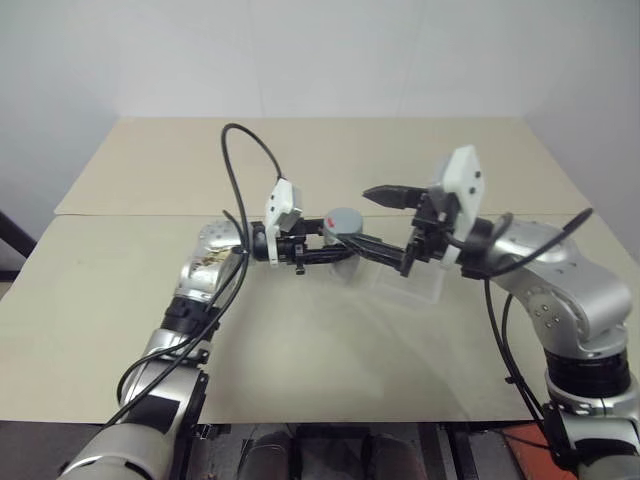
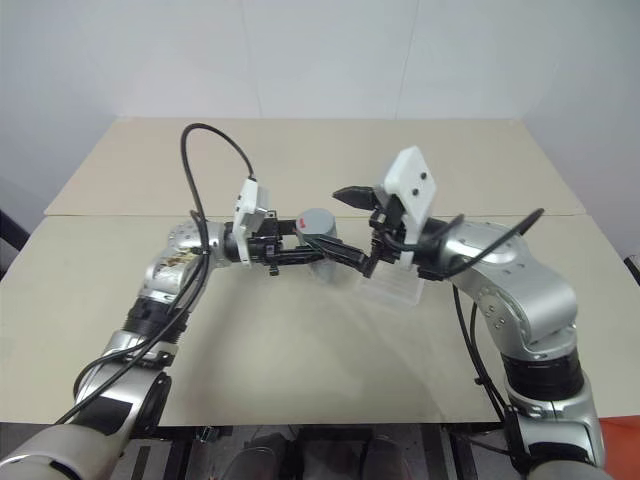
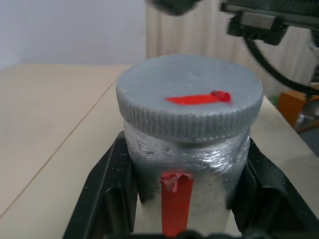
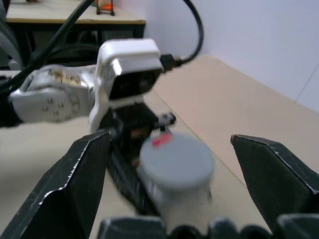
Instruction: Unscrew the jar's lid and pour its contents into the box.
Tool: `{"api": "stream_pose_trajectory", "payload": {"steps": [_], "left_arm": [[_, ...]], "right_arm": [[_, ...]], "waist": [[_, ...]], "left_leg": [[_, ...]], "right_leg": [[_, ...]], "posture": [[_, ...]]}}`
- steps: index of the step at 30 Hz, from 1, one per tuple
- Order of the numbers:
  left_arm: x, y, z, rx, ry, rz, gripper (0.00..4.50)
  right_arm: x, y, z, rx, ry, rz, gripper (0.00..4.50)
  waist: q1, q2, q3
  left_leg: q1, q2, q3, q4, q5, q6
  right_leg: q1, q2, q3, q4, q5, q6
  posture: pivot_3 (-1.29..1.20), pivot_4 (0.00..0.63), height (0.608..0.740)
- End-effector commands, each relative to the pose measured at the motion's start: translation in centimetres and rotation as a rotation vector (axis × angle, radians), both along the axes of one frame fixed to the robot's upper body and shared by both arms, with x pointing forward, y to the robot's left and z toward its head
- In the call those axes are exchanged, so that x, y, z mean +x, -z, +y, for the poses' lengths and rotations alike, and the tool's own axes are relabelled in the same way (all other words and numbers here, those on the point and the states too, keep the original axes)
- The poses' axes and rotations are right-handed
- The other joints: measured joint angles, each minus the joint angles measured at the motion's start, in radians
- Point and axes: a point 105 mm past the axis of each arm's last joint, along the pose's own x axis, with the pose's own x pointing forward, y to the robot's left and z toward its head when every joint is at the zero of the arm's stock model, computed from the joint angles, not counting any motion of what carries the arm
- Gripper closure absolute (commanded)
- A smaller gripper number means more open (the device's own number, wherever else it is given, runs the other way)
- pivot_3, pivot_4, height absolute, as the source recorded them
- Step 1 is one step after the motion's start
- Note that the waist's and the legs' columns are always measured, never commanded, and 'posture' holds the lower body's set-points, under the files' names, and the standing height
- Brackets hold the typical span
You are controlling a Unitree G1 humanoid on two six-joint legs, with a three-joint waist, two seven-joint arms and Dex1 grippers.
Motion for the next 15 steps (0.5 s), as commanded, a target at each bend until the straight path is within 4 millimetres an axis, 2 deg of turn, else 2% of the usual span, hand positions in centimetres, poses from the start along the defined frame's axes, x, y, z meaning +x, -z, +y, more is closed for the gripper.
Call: {"api": "stream_pose_trajectory", "payload": {"steps": [1, 15], "left_arm": [[-0.3, -1.09, -0.47, -0.01, 0.048, -0.092, 2.46], [-0.32, -0.93, -0.55, -0.003, 0.057, -0.109, 2.46]], "right_arm": [[0.71, -0.38, 0.19, -0.009, 0.052, -0.01, 0.0], [1.21, 0.45, 0.64, -0.045, 0.071, 0.007, 0.0]], "waist": [[-0.001, 0.0, 0.0], [-0.003, 0.0, 0.0]], "left_leg": [[-0.001, 0.0, 0.0, 0.0, 0.0, 0.0], [-0.004, 0.0, 0.0, 0.001, 0.0, 0.0]], "right_leg": [[-0.001, 0.0, 0.0, 0.0, 0.0, 0.0], [-0.005, 0.0, 0.0, 0.002, 0.0, 0.0]], "posture": [[0.0, 0.15, 0.74], [0.0, 0.15, 0.74]]}}
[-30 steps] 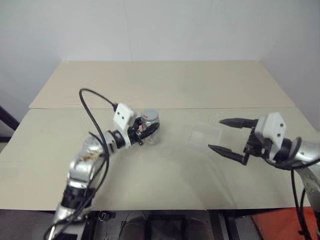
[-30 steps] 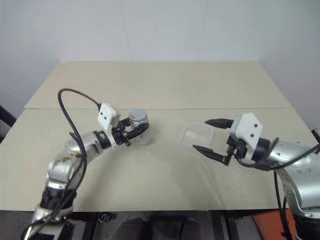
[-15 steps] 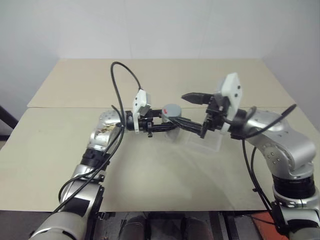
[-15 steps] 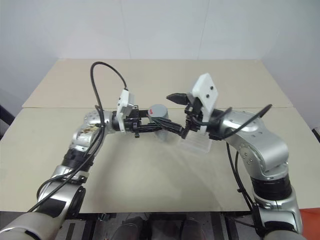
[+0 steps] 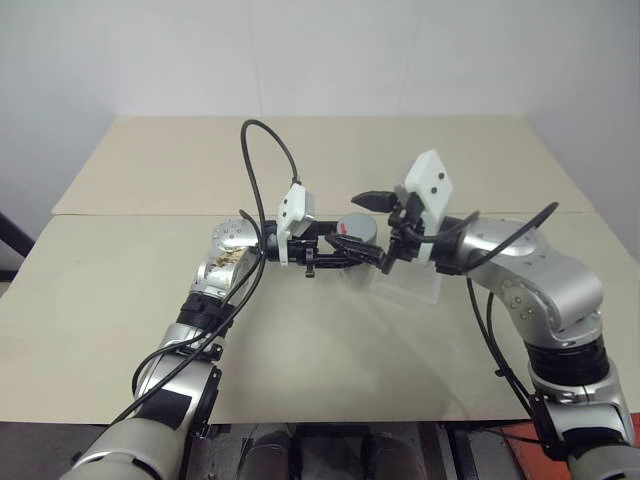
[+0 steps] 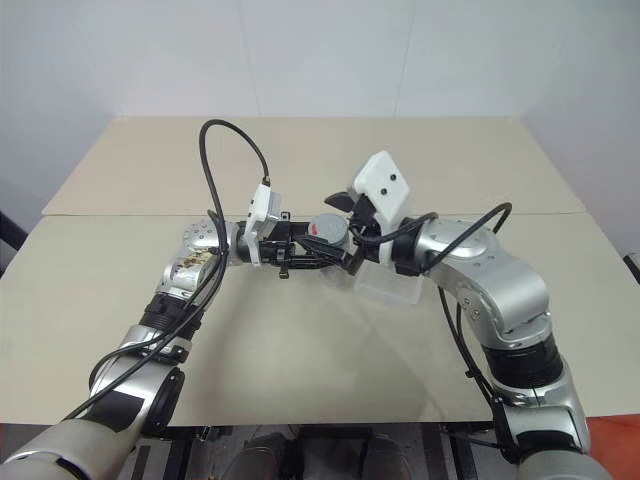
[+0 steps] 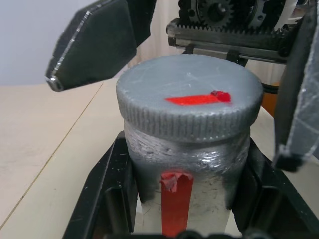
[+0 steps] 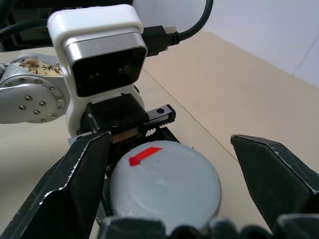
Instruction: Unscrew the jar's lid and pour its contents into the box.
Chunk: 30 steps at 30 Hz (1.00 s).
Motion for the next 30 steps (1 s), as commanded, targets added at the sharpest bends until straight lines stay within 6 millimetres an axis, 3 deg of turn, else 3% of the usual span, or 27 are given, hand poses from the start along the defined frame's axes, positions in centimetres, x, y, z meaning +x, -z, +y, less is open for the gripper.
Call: {"api": "stream_pose_trajectory", "payload": {"steps": [1, 2, 8, 15, 17, 22, 25, 30], "left_arm": [[-0.1, -1.2, 0.1, -0.009, 0.004, -0.059, 2.46], [-0.1, -1.2, 0.1, -0.008, 0.005, -0.06, 2.46], [-0.1, -1.4, 0.1, -0.004, 0.009, -0.07, 2.46], [-0.5, -2.0, 0.2, 0.006, 0.052, -0.091, 2.46], [-1.1, -2.2, 0.4, 0.024, 0.105, -0.083, 2.46], [-3.1, -2.3, 1.0, 0.1, 0.277, -0.108, 2.46], [-4.1, -2.7, 0.7, 0.118, 0.341, -0.124, 2.46], [-4.9, -2.9, 0.5, 0.134, 0.387, -0.154, 2.46]], "right_arm": [[-0.1, -1.0, -0.1, 0.003, 0.009, -0.05, 0.0], [-0.1, -1.0, -0.1, 0.005, 0.008, -0.048, 0.0], [-0.1, -0.6, -0.1, 0.0, -0.002, -0.027, 1.76], [-0.1, -0.3, -0.1, 0.006, -0.058, -0.025, 1.76], [-0.4, -0.3, -0.3, 0.014, -0.156, -0.031, 1.76], [-2.4, -0.4, -1.5, -0.004, -0.59, -0.046, 1.76], [-2.5, -0.9, -1.4, -0.032, -0.817, -0.042, 1.76], [-0.8, -1.1, -0.1, -0.055, -0.886, -0.031, 1.76]], "waist": [[0.0, 0.0, 0.0], [0.0, 0.0, 0.0], [-0.001, 0.0, 0.0], [-0.002, 0.0, 0.0], [-0.004, 0.0, 0.0], [-0.004, 0.0, 0.0], [-0.015, 0.0, 0.0], [-0.033, 0.0, 0.0]], "left_leg": [[0.0, 0.0, 0.0, 0.0, 0.0, 0.0], [0.0, 0.0, 0.0, 0.0, 0.0, 0.0], [0.0, 0.0, 0.0, 0.0, 0.0, 0.0], [0.0, 0.0, 0.0, 0.0, 0.0, 0.0], [0.0, 0.0, 0.0, 0.0, 0.0, 0.0], [0.0, 0.0, 0.0, 0.0, 0.0, 0.0], [0.0, 0.0, 0.0, 0.0, 0.0, 0.0], [0.002, 0.001, 0.0, 0.001, 0.0, 0.0]], "right_leg": [[0.0, 0.0, 0.0, 0.0, 0.0, 0.0], [0.0, 0.0, 0.0, 0.0, 0.0, 0.0], [0.0, 0.0, 0.0, 0.0, 0.0, 0.0], [0.0, 0.0, 0.0, 0.0, 0.0, 0.0], [0.0, 0.0, 0.0, 0.0, 0.0, 0.0], [0.001, 0.0, 0.0, -0.001, 0.0, 0.0], [0.0, 0.001, 0.001, 0.0, 0.0, 0.0], [0.0, 0.001, 0.002, 0.002, 0.0, 0.0]], "posture": [[0.0, 0.15, 0.74], [0.0, 0.15, 0.74], [0.0, 0.15, 0.74], [0.0, 0.15, 0.74], [0.0, 0.15, 0.74], [0.0, 0.15, 0.74], [0.0, 0.15, 0.74], [0.0, 0.15, 0.74]]}}
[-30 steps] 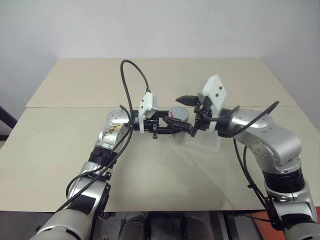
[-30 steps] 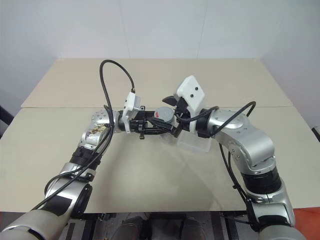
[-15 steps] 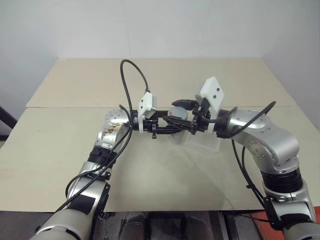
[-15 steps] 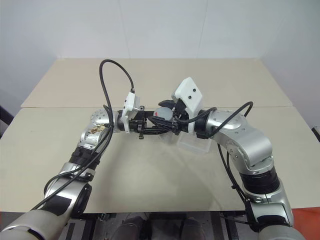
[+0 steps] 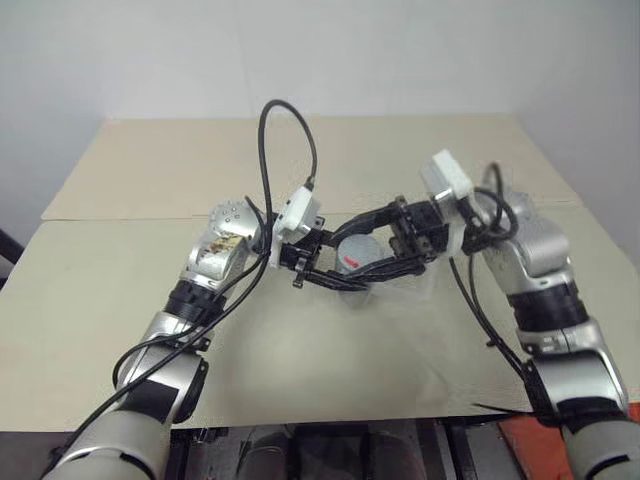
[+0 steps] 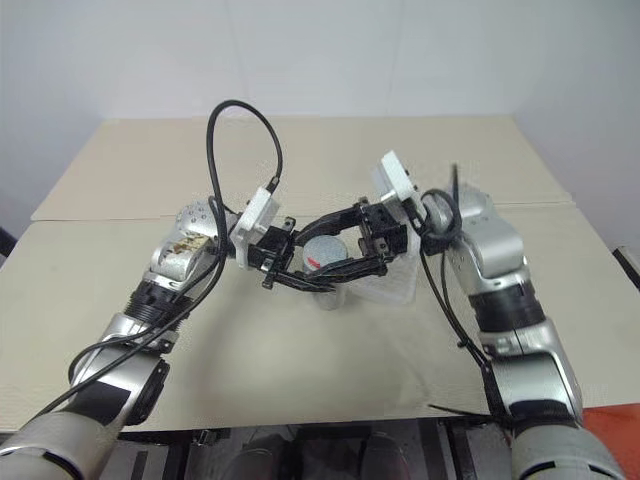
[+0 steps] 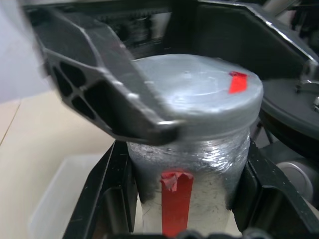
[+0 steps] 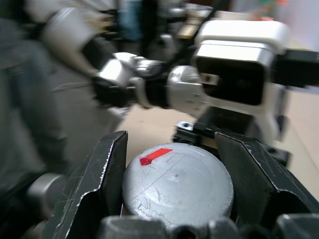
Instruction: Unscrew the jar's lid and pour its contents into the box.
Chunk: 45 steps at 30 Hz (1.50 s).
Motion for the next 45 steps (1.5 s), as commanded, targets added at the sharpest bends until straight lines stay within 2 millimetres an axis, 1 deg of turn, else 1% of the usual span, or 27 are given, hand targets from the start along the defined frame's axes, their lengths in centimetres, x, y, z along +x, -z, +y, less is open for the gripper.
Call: {"api": "stream_pose_trajectory", "payload": {"steps": [1, 5, 7, 8, 10, 11, 14, 17, 19, 22, 24, 26, 29, 31, 34, 38, 41, 45], "left_arm": [[-1.3, -1.0, -0.2, -0.015, 0.089, -0.064, 2.46], [-1.0, -0.6, 0.4, -0.009, 0.059, -0.061, 2.46], [-0.7, -0.5, 0.8, -0.011, 0.034, -0.054, 2.46], [-0.4, -0.4, 1.0, -0.012, 0.016, -0.051, 2.46], [0.2, -0.2, 1.5, -0.009, -0.031, -0.038, 2.46], [0.6, -0.1, 1.7, -0.007, -0.058, -0.03, 2.46], [1.6, 0.1, 2.4, -0.018, -0.141, 0.001, 2.46], [2.9, 0.5, 3.3, -0.007, -0.243, 0.024, 2.46], [3.7, 0.7, 3.6, 0.0, -0.307, 0.036, 2.46], [4.8, 0.7, 3.4, -0.019, -0.373, 0.063, 2.46], [5.2, 0.9, 3.0, -0.026, -0.399, 0.064, 2.46], [5.3, 1.0, 2.5, -0.033, -0.4, 0.074, 2.46], [5.3, 0.9, 2.1, -0.046, -0.387, 0.077, 2.46], [5.3, 0.5, 1.9, -0.068, -0.391, 0.079, 2.46], [5.2, 0.0, 1.7, -0.116, -0.391, 0.09, 2.46], [4.8, 0.1, 1.8, -0.128, -0.379, 0.085, 2.46], [4.8, 0.1, 2.0, -0.132, -0.387, 0.087, 2.46], [4.6, 0.1, 2.4, -0.137, -0.391, 0.085, 2.46]], "right_arm": [[1.0, -0.5, -0.5, 0.006, -0.014, -0.028, 1.76], [1.5, 0.1, -0.7, -0.021, 0.003, -0.036, 1.76], [1.9, 0.1, -1.1, -0.024, 0.044, -0.014, 1.02], [2.1, 0.1, -1.3, -0.02, 0.066, -0.011, 0.8], [2.5, -0.3, -1.7, 0.023, 0.14, -0.035, 0.08], [2.7, -0.6, -1.8, 0.046, 0.182, -0.049, 0.03], [2.6, -1.2, -2.4, 0.088, 0.287, -0.109, 0.03], [1.7, -2.1, -3.5, 0.171, 0.406, -0.145, 0.03], [1.3, -2.3, -3.7, 0.201, 0.493, -0.139, 0.03], [0.4, -2.4, -2.9, 0.205, 0.594, -0.14, 0.03], [0.2, -1.8, -2.0, 0.161, 0.645, -0.148, 0.03], [0.2, -1.2, -0.7, 0.117, 0.697, -0.161, 0.03], [1.1, -1.0, 0.9, 0.107, 0.785, -0.171, 0.03], [1.6, -1.0, 1.4, 0.11, 0.819, -0.154, 0.03], [2.6, -0.5, 2.0, 0.096, 0.878, -0.132, 0.03], [3.8, -0.1, 1.7, 0.083, 0.946, -0.112, 0.03], [4.1, -0.1, 1.6, 0.091, 0.955, -0.098, 0.03], [4.3, -0.5, 0.9, 0.113, 0.961, -0.082, 0.03]], "waist": [[0.0, 0.0, 0.0], [0.01, 0.0, 0.0], [0.014, 0.0, 0.0], [0.014, 0.0, 0.0], [0.016, 0.0, 0.0], [0.016, 0.0, 0.0], [0.012, 0.0, 0.0], [0.012, 0.0, 0.0], [0.012, 0.0, 0.0], [0.012, 0.0, 0.0], [0.011, 0.0, 0.0], [0.012, 0.0, 0.0], [0.009, 0.0, 0.0], [0.01, 0.0, 0.0], [0.011, 0.0, 0.0], [0.013, 0.0, 0.0], [0.01, 0.0, 0.0], [0.009, 0.0, 0.0]], "left_leg": [[0.0, 0.0, 0.0, 0.0, 0.0, 0.0], [-0.001, 0.0, 0.0, 0.001, 0.0, 0.0], [-0.002, 0.0, 0.0, 0.002, 0.0, 0.0], [-0.003, 0.0, 0.0, 0.002, 0.0, 0.0], [-0.003, 0.0, 0.0, 0.003, 0.0, 0.0], [-0.003, 0.0, 0.0, 0.003, 0.0, 0.0], [-0.003, 0.0, 0.0, 0.003, 0.0, -0.001], [-0.003, 0.0, 0.0, 0.003, 0.001, -0.001], [-0.003, 0.001, 0.0, 0.003, 0.001, -0.001], [-0.003, 0.0, 0.0, 0.003, 0.001, -0.001], [-0.002, 0.0, 0.0, 0.003, 0.001, -0.001], [-0.002, 0.0, 0.0, 0.003, 0.001, -0.001], [-0.002, 0.0, 0.001, 0.003, 0.001, -0.001], [-0.002, 0.0, 0.001, 0.003, 0.001, -0.001], [-0.002, -0.001, 0.001, 0.003, 0.001, -0.001], [-0.003, -0.001, 0.0, 0.003, 0.001, -0.001], [-0.002, -0.001, 0.0, 0.003, 0.001, -0.001], [-0.002, -0.001, 0.0, 0.003, 0.001, -0.001]], "right_leg": [[0.0, 0.0, 0.0, 0.0, 0.0, 0.0], [-0.001, 0.0, -0.001, 0.0, 0.0, 0.0], [-0.001, 0.0, -0.001, 0.0, 0.0, 0.0], [-0.001, 0.0, -0.002, 0.0, 0.0, 0.0], [0.0, 0.0, -0.002, 0.0, 0.0, 0.0], [0.0, 0.0, -0.002, 0.0, 0.0, 0.0], [-0.001, 0.0, -0.002, 0.001, 0.0, 0.0], [-0.001, 0.0, -0.002, 0.001, 0.0, 0.0], [-0.001, 0.0, -0.002, 0.001, 0.0, 0.0], [-0.001, 0.0, -0.002, 0.002, 0.0, 0.0], [-0.001, -0.001, -0.001, 0.002, 0.0, 0.0], [-0.001, -0.001, -0.001, 0.003, 0.0, 0.0], [-0.002, -0.001, 0.0, 0.005, 0.0, 0.0], [-0.003, -0.001, 0.0, 0.005, 0.0, 0.0], [-0.003, -0.001, 0.0, 0.005, 0.0, 0.0], [-0.002, -0.001, 0.0, 0.005, 0.0, 0.0], [-0.003, -0.001, 0.0, 0.005, 0.0, 0.0], [-0.003, -0.001, 0.0, 0.005, 0.0, 0.0]], "posture": [[0.0, 0.15, 0.74], [0.0, 0.15, 0.74], [0.0, 0.15, 0.74], [0.0, 0.15, 0.74], [0.0, 0.15, 0.74], [0.0, 0.15, 0.74], [0.0, 0.15, 0.74], [0.0, 0.15, 0.74], [0.0, 0.15, 0.74], [0.0, 0.15, 0.74], [0.0, 0.15, 0.74], [0.0, 0.15, 0.74], [0.0, 0.15, 0.74], [0.0, 0.15, 0.74], [0.0, 0.15, 0.74], [0.0, 0.15, 0.74], [0.0, 0.15, 0.74], [0.0, 0.15, 0.74]]}}
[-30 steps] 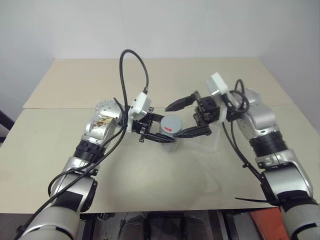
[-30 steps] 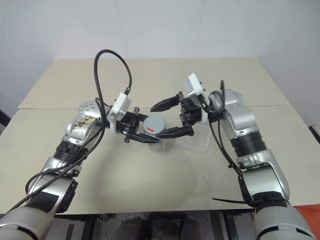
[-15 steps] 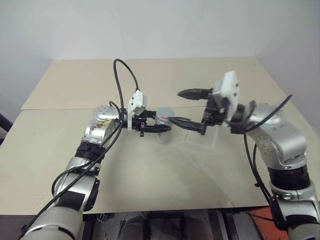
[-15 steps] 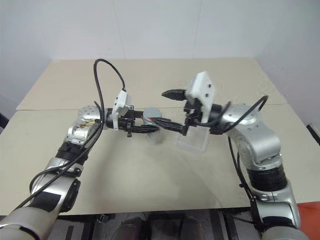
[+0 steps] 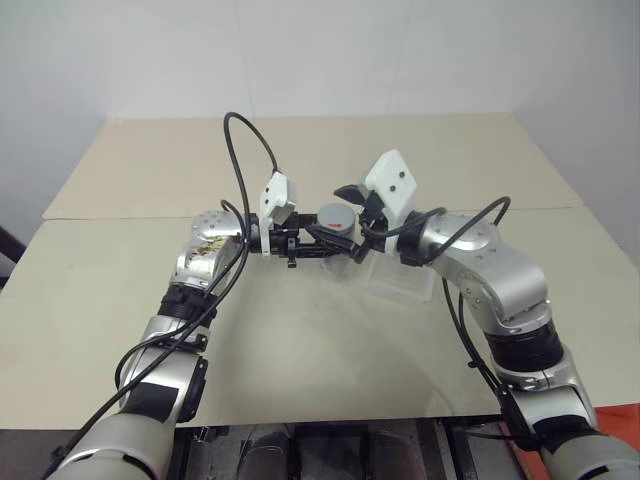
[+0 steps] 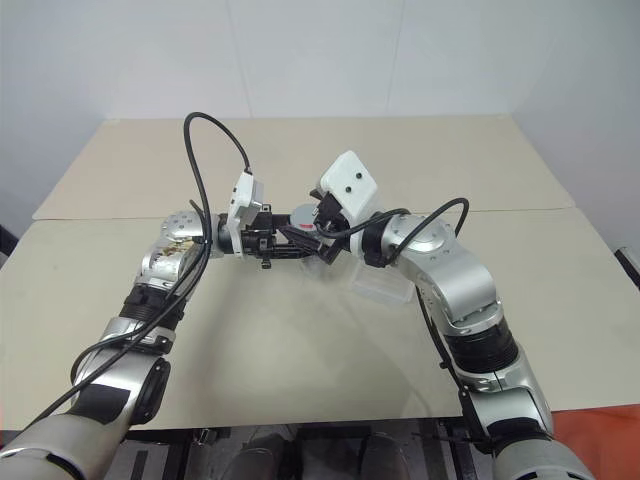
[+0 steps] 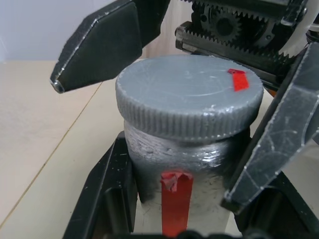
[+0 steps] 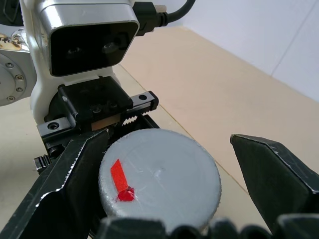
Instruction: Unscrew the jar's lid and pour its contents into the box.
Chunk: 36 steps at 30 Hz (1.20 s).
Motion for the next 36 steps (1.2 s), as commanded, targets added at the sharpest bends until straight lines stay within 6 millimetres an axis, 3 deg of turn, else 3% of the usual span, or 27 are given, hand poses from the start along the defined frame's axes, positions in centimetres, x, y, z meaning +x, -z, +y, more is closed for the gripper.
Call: {"api": "stream_pose_trajectory", "payload": {"steps": [1, 18, 22, 25, 29, 36], "left_arm": [[-0.5, -1.3, 0.5, -0.031, 0.01, -0.051, 2.46], [-1.5, -1.2, 2.1, 0.001, 0.034, -0.074, 2.46], [-1.7, -1.2, 2.6, 0.006, 0.035, -0.075, 2.46], [-1.6, -1.3, 3.0, 0.015, 0.022, -0.081, 2.46], [-1.4, -1.5, 3.2, 0.008, 0.007, -0.078, 2.46], [-1.1, -1.7, 2.7, 0.011, 0.02, -0.077, 2.46]], "right_arm": [[0.3, -2.0, -1.3, 0.048, 0.027, -0.05, 0.03], [0.3, -2.9, -6.5, 0.121, -0.013, -0.071, 0.03], [0.7, -2.4, -8.7, 0.129, -0.029, -0.065, 0.03], [0.3, -2.3, -9.2, 0.1, -0.082, -0.077, 0.03], [-1.4, -2.9, -7.4, 0.093, -0.241, -0.088, 0.03], [-2.6, -3.3, -2.1, 0.109, -0.391, -0.106, 0.03]], "waist": [[0.0, 0.0, 0.0], [0.001, 0.0, 0.0], [0.009, 0.0, 0.0], [0.006, 0.0, 0.0], [-0.001, 0.0, 0.0], [-0.001, 0.0, 0.0]], "left_leg": [[0.0, 0.0, 0.0, 0.0, 0.0, 0.0], [0.0, 0.0, 0.0, 0.0, 0.0, 0.0], [0.0, -0.001, 0.0, 0.0, 0.0, 0.0], [0.0, 0.0, 0.0, -0.001, 0.0, 0.0], [0.0, 0.0, 0.001, -0.001, 0.0, 0.0], [0.001, 0.0, 0.0, 0.0, 0.0, 0.0]], "right_leg": [[0.0, 0.0, 0.0, 0.0, 0.0, 0.0], [0.0, 0.0, 0.0, 0.0, 0.0, 0.0], [0.001, -0.001, 0.0, 0.0, 0.0, 0.0], [0.0, 0.0, 0.0, -0.001, 0.0, 0.0], [0.0, 0.0, 0.001, -0.001, 0.0, 0.0], [0.001, 0.0, 0.001, 0.0, 0.0, 0.0]], "posture": [[0.0, 0.15, 0.74], [0.0, 0.15, 0.74], [0.0, 0.15, 0.74], [0.0, 0.15, 0.74], [0.0, 0.15, 0.74], [0.0, 0.15, 0.74]]}}
